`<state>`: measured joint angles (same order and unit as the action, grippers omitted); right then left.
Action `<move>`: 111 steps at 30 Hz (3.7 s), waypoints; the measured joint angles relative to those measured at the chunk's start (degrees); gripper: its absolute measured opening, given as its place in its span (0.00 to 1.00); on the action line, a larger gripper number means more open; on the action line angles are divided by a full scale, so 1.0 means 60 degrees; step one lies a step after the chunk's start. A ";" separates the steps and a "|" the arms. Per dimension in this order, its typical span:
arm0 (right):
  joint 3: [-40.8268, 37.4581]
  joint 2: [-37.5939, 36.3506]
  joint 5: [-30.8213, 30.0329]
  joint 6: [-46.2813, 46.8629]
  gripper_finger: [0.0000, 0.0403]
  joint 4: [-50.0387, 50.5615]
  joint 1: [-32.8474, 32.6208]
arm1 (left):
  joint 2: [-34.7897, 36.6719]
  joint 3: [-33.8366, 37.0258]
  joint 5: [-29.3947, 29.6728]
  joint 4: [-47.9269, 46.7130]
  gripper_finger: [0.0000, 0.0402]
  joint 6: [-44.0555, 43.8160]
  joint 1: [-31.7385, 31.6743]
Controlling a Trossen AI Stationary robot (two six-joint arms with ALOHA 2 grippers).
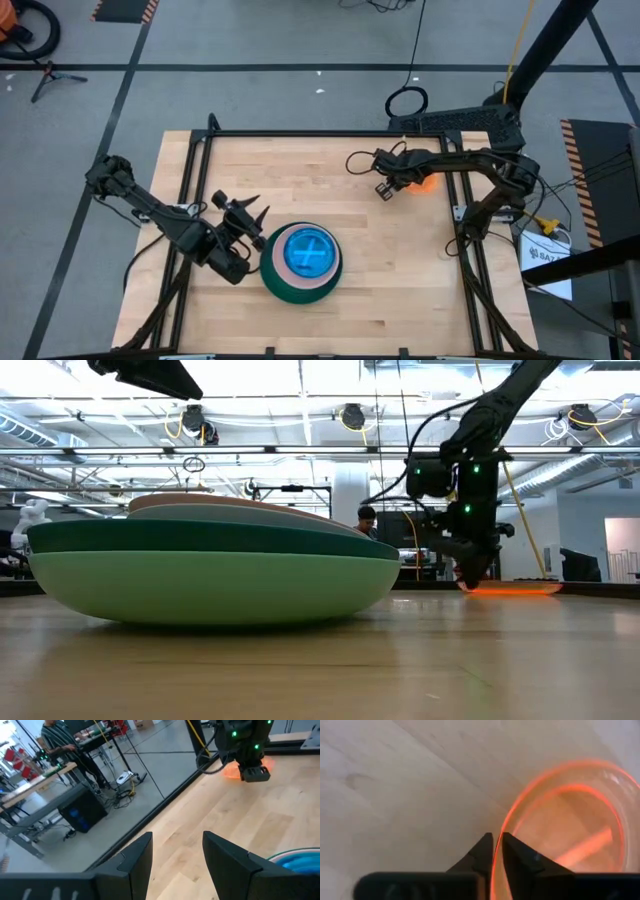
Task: Stack plastic plates
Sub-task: Stack the light orange plate on the blue plate, then return to Home Position
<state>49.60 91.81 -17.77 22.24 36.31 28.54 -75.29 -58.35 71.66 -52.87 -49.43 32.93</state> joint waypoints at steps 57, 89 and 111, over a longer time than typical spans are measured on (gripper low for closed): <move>0.3883 0.2550 -0.0064 -0.4334 0.10 -0.4699 -0.8980 | -0.0828 -0.0004 -0.3778 0.0869 0.45 -0.0862 0.2988; 0.2111 0.1456 0.2982 -0.0705 0.14 -0.5383 -0.9593 | -0.4799 -0.0005 -0.5668 0.4472 0.01 -0.0159 0.3385; 0.0838 0.1597 0.0476 -0.2958 0.00 -0.7069 -0.7752 | -0.4278 0.0000 -0.4201 0.1330 0.01 0.2153 0.1454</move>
<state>54.63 101.39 -14.92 4.49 -6.11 -17.97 -100.96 -58.35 46.46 -44.89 -36.51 41.65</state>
